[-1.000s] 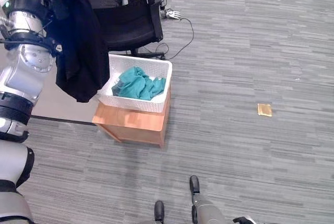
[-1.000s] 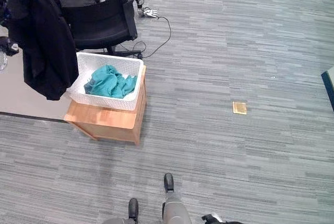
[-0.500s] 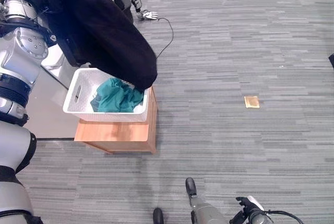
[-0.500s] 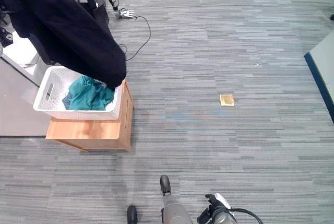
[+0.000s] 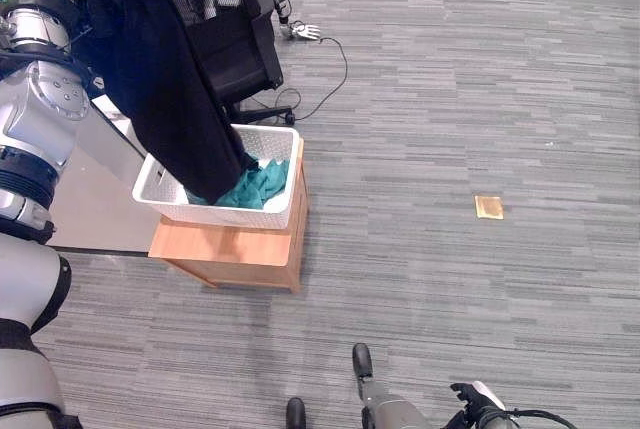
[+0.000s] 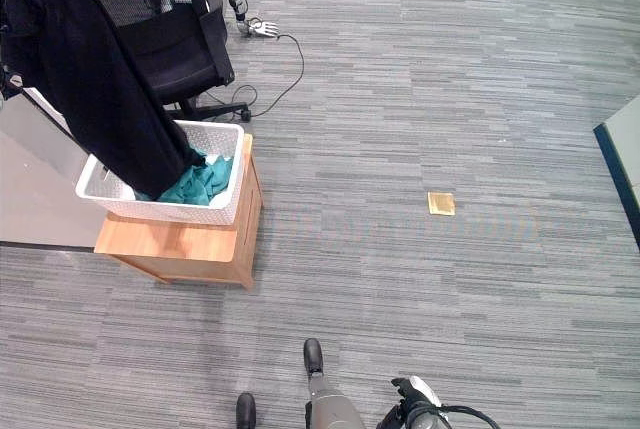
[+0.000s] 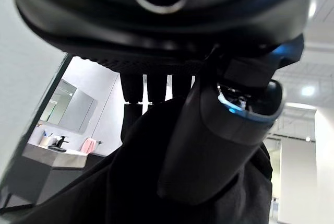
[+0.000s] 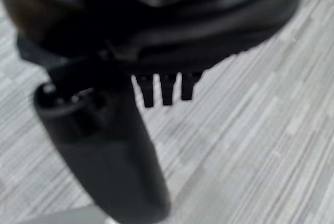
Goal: Pick up bed clothes into laundry basket.
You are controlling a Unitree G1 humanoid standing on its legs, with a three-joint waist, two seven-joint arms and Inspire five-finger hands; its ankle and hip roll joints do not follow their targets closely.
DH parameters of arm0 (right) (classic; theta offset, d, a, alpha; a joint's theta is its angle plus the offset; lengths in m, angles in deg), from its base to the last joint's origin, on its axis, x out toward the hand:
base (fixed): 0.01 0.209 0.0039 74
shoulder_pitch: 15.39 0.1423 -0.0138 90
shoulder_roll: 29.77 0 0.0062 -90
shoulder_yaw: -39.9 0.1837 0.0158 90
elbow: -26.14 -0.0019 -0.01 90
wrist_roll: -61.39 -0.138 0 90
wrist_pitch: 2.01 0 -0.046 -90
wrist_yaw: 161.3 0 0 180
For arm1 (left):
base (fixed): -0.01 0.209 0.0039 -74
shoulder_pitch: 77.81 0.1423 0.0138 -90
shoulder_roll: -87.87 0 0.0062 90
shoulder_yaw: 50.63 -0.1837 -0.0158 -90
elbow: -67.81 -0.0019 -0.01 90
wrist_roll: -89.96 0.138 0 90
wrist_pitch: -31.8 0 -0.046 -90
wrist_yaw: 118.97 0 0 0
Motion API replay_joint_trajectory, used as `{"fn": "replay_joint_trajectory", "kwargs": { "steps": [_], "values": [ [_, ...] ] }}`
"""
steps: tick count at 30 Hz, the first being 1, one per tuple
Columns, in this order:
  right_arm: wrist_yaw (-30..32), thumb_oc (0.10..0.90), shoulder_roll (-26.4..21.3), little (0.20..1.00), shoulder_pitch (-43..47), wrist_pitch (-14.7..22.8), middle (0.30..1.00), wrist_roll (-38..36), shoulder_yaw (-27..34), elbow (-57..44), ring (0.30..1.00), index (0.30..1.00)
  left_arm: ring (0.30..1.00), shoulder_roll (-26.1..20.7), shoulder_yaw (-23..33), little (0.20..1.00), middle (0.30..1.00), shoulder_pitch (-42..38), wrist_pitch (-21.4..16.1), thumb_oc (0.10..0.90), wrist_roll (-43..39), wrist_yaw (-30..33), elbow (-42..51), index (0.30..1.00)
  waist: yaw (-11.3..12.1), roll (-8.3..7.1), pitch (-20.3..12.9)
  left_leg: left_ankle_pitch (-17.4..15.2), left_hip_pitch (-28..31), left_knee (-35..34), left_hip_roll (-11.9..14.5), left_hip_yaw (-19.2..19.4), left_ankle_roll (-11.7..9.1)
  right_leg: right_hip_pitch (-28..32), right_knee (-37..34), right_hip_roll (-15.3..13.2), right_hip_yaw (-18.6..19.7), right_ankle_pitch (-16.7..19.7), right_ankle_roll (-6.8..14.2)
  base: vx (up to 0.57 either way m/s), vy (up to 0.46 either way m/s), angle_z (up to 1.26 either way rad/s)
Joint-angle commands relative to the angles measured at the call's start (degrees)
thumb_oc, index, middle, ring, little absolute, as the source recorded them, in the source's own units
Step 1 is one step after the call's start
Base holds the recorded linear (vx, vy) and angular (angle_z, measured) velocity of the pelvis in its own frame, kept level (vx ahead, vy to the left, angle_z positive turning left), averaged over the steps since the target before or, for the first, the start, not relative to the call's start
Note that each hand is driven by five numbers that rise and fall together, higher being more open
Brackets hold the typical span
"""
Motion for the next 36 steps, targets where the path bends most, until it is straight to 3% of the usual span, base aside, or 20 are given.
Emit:
{"fn": "replay_joint_trajectory", "kwargs": {
  "steps": [1, 12, 20, 22, 36],
  "values": [
    [1.7, 0.8, -2.4, 0.9, -0.6, -0.5, 0.9, -2.1, -0.3, 2.7, 0.9, 0.9, 0.3, -2.9, 4.6, 0.3, 0.3, -6.1, -0.6, 0.4, 1.9, 1.6, -5.0, 0.3, -0.8, 0.78, -0.6, 2.4, -6.3, 0.0, -0.1, -2.3, -0.2, 4.5, 0.3, -1.6, 1.7, -10.3, 8.7, -0.07, -0.006, -0.04],
    [3.2, 0.8, -1.6, 0.9, -1.5, -0.5, 0.9, -3.2, 0.4, 4.1, 0.9, 0.9, 0.3, 0.7, 7.9, 0.3, 0.3, 0.1, -0.2, 0.4, 3.8, 1.9, -6.0, 0.3, -1.1, 0.02, 0.5, 3.4, -10.5, 0.0, -0.3, -1.8, -0.2, 0.3, 0.3, -1.2, 1.7, -9.5, 8.6, -0.01, -0.006, -0.03],
    [3.5, 0.8, -1.1, 0.9, -0.6, -0.2, 0.9, -4.0, -0.1, 4.2, 0.9, 0.9, 0.3, 1.3, 9.4, 0.3, 0.3, 4.0, 0.2, 0.4, 4.8, 1.7, -7.8, 0.3, -1.2, 0.77, 0.7, 4.0, -13.4, 0.0, -0.7, -1.9, -0.3, -2.4, 0.3, -1.2, 1.7, -9.0, 8.5, 0.0, -0.003, -0.01],
    [3.6, 0.8, -0.5, 0.9, -0.3, 0.0, 0.9, -4.8, -0.2, 4.0, 0.9, 0.9, 0.9, 1.2, 9.3, 0.9, 0.9, 4.1, 0.9, 0.8, 5.9, 2.1, -8.3, 0.9, -1.2, 1.03, 0.8, 4.1, -14.2, 0.0, -0.8, -2.0, -0.3, -3.1, 0.3, -1.1, 1.6, -8.9, 8.4, 0.0, 0.0, 0.0],
    [3.8, 0.8, 0.0, 0.9, -0.4, 1.5, 0.9, -6.3, -0.4, 3.6, 0.9, 0.9, 0.9, 0.1, 6.3, 0.9, 0.9, 1.4, 3.6, 0.8, 12.4, 5.5, -10.7, 0.9, -1.6, 0.92, 0.7, 4.1, -15.1, 0.0, -1.1, -1.3, -0.3, -3.8, 0.3, -1.1, 1.8, -8.9, 8.4, 0.0, 0.004, -0.02]
  ]
}}
